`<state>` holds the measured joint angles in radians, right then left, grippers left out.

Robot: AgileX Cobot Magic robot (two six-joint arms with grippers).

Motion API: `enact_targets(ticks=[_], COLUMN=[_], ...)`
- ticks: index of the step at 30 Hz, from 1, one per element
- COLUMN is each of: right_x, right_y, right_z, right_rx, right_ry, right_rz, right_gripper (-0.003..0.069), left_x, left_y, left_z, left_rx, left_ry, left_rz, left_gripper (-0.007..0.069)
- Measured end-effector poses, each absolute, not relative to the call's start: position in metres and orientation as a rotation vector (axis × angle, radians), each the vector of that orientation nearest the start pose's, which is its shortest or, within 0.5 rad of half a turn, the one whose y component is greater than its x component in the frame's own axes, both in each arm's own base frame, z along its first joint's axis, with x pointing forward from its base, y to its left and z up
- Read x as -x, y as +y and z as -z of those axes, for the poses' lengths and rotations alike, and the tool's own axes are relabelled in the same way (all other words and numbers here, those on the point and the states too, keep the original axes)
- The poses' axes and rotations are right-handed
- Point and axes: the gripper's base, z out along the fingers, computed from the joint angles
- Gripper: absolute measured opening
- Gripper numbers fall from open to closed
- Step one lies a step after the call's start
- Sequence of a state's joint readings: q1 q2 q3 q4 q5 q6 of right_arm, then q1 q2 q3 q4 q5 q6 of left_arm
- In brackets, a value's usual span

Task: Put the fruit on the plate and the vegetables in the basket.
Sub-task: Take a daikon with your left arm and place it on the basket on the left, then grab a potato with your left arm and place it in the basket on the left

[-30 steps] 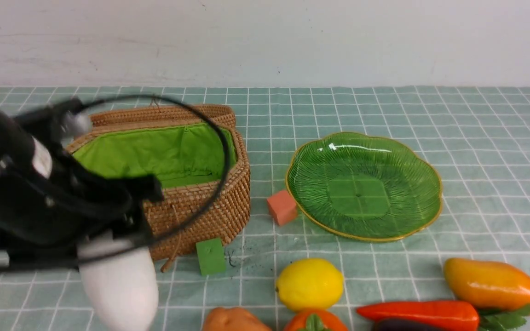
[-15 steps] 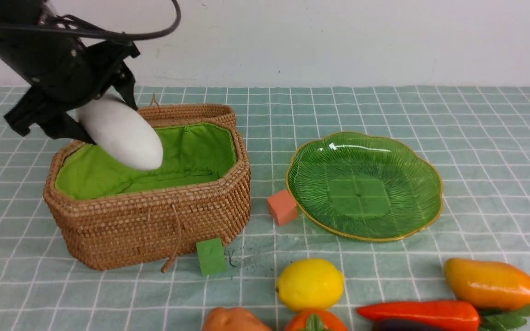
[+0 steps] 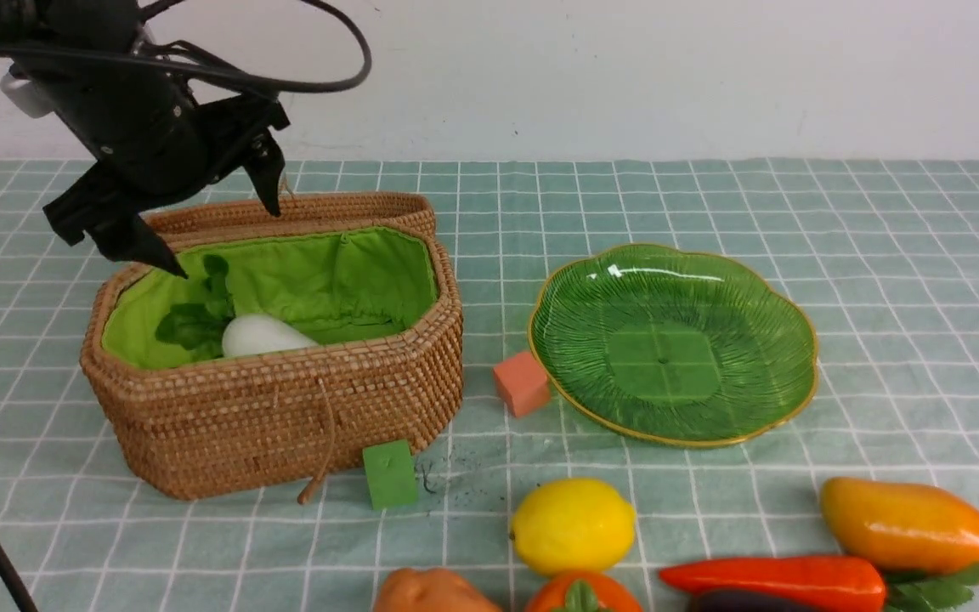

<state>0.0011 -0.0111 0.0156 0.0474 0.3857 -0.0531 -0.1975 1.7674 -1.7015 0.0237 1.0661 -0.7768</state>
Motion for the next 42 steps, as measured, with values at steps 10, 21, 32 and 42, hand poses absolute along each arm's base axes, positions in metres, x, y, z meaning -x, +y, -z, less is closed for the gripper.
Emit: enact_targets(ticks=[10,21,32,42], right_x=[-0.052,-0.052,-0.052,-0.052], right_y=[0.002,0.002,0.002,0.002], right_z=[-0.174,-0.174,-0.174,-0.174], right_rx=[0.022,0.022,0.022,0.022], right_ry=[1.873,1.873,1.873,1.873], right_rz=[-0.011,-0.011,-0.011,-0.011], right_gripper=[0.0242,0.0242,0.0242,0.0242], left_x=[-0.303,-0.214,-0.2,-0.219], left_y=[-0.085,-0.154,-0.206,-0.223], left_z=[-0.392,-0.285,-0.245,-0.206], left_rx=[0.009,-0.944,-2.175,-2.202], left_ry=[2.65,2.749,1.839,1.839], left_rz=[0.247,0.232,0.026,0.01], left_gripper=[0.0557,0.055,0.055,0.0603])
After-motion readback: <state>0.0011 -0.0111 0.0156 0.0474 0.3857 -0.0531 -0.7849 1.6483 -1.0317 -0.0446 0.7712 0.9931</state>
